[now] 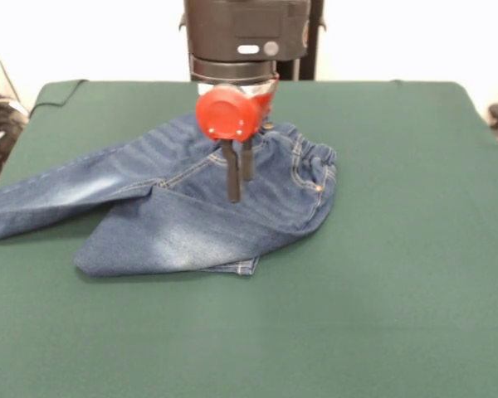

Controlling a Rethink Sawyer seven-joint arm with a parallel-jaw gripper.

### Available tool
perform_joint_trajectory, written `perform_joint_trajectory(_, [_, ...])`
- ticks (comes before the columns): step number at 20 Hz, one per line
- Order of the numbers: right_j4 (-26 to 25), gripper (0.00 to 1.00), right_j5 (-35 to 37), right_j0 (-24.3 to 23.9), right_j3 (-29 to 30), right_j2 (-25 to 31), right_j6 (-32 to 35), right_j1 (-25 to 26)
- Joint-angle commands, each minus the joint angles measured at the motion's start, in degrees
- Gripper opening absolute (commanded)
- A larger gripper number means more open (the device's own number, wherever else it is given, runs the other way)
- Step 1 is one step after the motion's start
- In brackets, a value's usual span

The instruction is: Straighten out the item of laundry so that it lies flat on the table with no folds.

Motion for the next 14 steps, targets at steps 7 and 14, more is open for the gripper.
perform_joint_trajectory(7, [-2.3,1.00,5.4,4.8,2.0,1.0,3.2,4.3])
perform_joint_trajectory(14, [-1.7,1.00,6.1,10.1,-1.2,-6.7,7.7,6.9])
